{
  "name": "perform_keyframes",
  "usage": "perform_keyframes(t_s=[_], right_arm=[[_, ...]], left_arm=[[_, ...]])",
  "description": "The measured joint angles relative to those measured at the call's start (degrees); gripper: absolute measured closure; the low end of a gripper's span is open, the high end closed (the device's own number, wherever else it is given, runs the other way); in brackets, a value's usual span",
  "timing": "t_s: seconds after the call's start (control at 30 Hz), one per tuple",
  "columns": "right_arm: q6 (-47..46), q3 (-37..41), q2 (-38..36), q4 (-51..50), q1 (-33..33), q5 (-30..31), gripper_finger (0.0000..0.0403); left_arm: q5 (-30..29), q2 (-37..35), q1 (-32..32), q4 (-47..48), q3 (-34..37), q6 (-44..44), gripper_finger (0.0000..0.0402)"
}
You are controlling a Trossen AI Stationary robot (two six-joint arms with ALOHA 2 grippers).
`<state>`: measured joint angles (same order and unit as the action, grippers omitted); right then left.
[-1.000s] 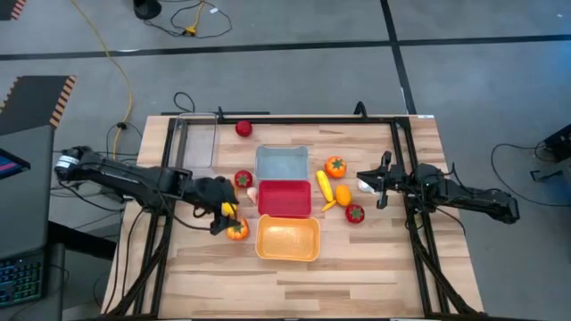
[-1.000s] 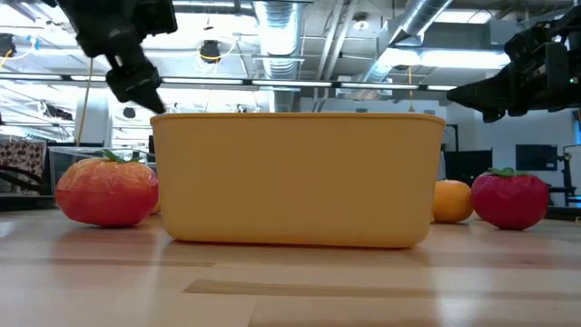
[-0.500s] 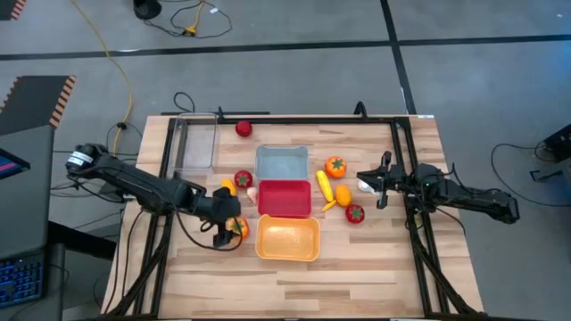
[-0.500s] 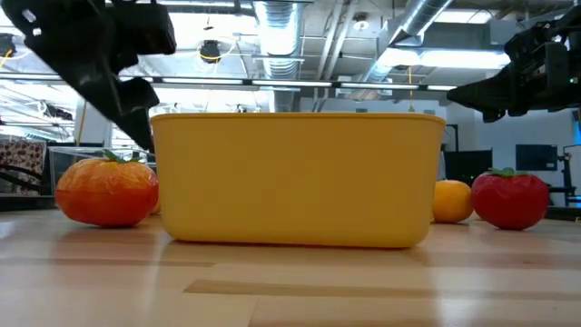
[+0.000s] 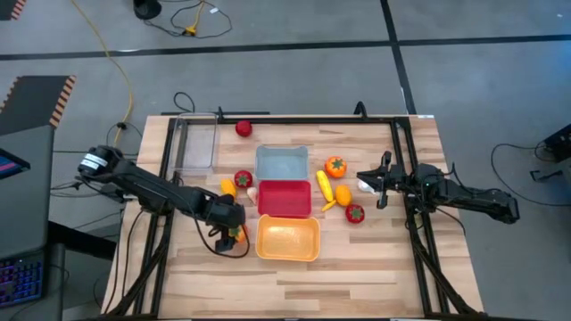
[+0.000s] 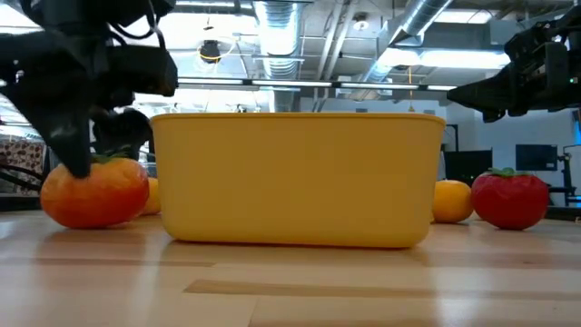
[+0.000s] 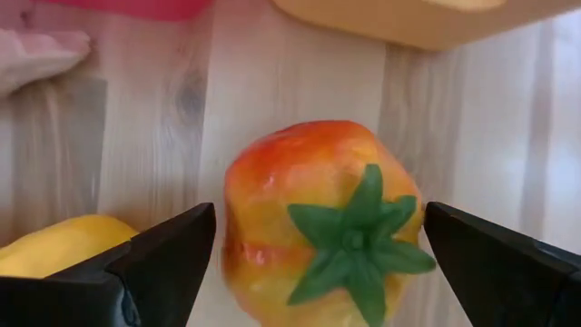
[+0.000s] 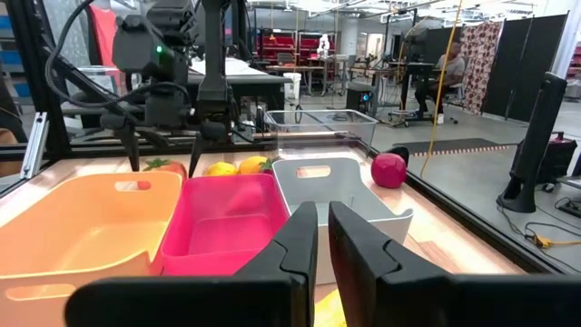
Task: Sort produce into baskets
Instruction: Put the bottom orange tomato into the yellow bin
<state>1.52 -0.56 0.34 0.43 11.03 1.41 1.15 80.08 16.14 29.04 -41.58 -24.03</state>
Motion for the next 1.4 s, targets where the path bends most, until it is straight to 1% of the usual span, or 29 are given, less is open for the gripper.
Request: perform_keyframes(t_s=[0.17,0.27,0.37,0.5,0.57,0.67,0.8,0.9,1.03,1.13,1.3,1.4], right_arm=[[0.0,0.0,0.0,0.0,0.0,0.0,0.0342],[0.0,0.0,0.0,0.0,0.0,0.0,0.0342],[0.0,0.0,0.0,0.0,0.0,0.0,0.0342],[0.0,0.0,0.0,0.0,0.0,0.0,0.0342],[0.0,0.0,0.0,0.0,0.0,0.0,0.0342],[0.0,0.0,0.0,0.0,0.0,0.0,0.0342],[0.0,0.0,0.0,0.0,0.0,0.0,0.0342],[0.0,0.0,0.0,0.0,0.0,0.0,0.0342],[0.0,0.0,0.0,0.0,0.0,0.0,0.0342],[0.0,0.0,0.0,0.0,0.0,0.0,0.0342],[0.0,0.0,0.0,0.0,0.0,0.0,0.0342],[0.0,0.0,0.0,0.0,0.0,0.0,0.0342]], left_arm=[[0.0,2.6,0.0,0.0,0.0,1.0,0.0021],[0.0,3.4,0.0,0.0,0.0,1.0,0.0028],[-0.4,3.4,0.0,0.0,0.0,1.0,0.0050],[-0.3,3.0,0.0,0.0,0.0,0.9,0.0092],[-0.3,2.7,0.0,0.5,0.0,0.7,0.0101],[-0.5,1.3,0.0,2.7,-1.3,0.1,0.0101],[-2.8,-1.1,0.0,7.7,-5.7,1.1,0.0100],[-4.7,-1.8,0.0,9.9,-9.8,3.4,0.0093],[-5.6,-1.7,0.0,9.8,-14.9,7.5,0.0090],[-6.5,-1.2,0.0,8.4,-17.0,9.4,0.0089],[-6.5,-1.2,0.0,1.6,-17.1,10.3,0.0088],[-6.6,0.1,0.0,-2.3,-17.2,10.4,0.0087]])
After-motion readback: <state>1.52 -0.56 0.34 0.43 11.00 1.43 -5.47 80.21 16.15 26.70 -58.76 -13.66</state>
